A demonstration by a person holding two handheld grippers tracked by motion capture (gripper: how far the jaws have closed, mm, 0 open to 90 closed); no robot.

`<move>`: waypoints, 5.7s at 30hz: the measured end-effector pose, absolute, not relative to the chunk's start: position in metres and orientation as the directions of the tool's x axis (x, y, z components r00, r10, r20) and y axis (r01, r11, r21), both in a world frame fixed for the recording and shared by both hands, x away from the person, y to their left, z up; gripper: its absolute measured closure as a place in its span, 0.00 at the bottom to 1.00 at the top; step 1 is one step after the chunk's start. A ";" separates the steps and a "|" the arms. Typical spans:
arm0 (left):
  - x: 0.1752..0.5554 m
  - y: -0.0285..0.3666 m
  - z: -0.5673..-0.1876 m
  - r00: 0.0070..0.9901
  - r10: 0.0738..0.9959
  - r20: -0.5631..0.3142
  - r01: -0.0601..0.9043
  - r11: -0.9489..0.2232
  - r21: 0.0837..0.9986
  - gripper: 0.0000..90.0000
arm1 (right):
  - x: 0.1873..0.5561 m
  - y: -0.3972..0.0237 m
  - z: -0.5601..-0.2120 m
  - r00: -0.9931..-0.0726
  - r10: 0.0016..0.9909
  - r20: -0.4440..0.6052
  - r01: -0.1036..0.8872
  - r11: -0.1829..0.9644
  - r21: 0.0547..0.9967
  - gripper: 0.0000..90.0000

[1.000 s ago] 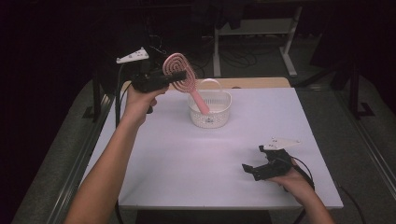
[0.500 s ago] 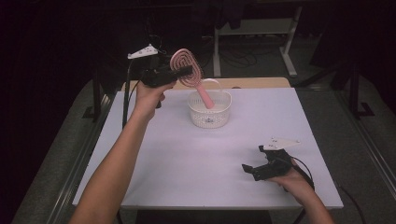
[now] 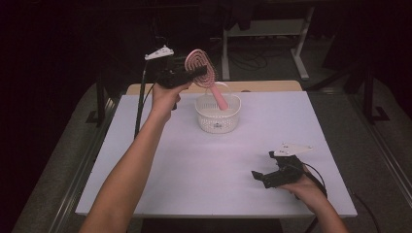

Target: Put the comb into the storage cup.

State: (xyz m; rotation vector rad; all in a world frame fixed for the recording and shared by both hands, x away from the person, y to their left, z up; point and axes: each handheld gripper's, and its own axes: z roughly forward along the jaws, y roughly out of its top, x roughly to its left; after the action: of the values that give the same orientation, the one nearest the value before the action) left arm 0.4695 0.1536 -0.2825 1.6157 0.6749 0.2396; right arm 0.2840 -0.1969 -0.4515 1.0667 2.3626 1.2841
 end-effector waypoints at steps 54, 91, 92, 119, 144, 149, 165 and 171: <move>0.488 0.124 -0.373 0.738 0.592 -0.324 0.425 -0.036 0.904 0.71 | 0.285 -0.195 -0.453 -0.711 0.695 0.112 0.479 0.361 0.800 0.00; 0.493 0.162 -0.387 0.700 0.678 -0.224 0.427 -0.146 0.892 0.51 | 0.285 -0.194 -0.454 -0.713 0.693 0.110 0.481 0.368 0.796 0.00; 0.493 0.163 -0.387 0.702 0.676 -0.225 0.426 -0.146 0.893 0.50 | 0.285 -0.194 -0.454 -0.712 0.693 0.110 0.481 0.368 0.796 0.00; 0.476 0.184 -0.370 0.765 0.634 -0.111 0.351 -0.265 0.898 0.00 | 0.285 -0.193 -0.454 -0.712 0.693 0.108 0.480 0.370 0.795 0.00; 0.431 0.212 -0.362 0.814 0.573 -0.093 0.349 -0.356 0.867 0.00 | 0.285 -0.195 -0.453 -0.710 0.696 0.104 0.476 0.366 0.800 0.00; 0.419 0.215 -0.365 0.823 0.561 -0.092 0.348 -0.369 0.862 0.00 | 0.284 -0.197 -0.452 -0.706 0.701 0.104 0.475 0.359 0.803 0.00; 0.383 0.230 -0.389 0.830 0.546 -0.114 0.362 -0.372 0.855 0.00 | 0.285 -0.196 -0.452 -0.708 0.699 0.097 0.469 0.363 0.805 0.00; 0.370 0.237 -0.399 0.831 0.542 -0.123 0.365 -0.367 0.856 0.00 | 0.285 -0.198 -0.452 -0.708 0.700 0.099 0.467 0.358 0.809 0.00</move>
State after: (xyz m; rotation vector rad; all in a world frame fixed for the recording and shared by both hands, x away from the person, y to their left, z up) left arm 0.3699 0.2370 -0.3991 1.9955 0.6708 0.2191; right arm 0.2854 -0.1980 -0.4525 1.0403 2.3593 1.2730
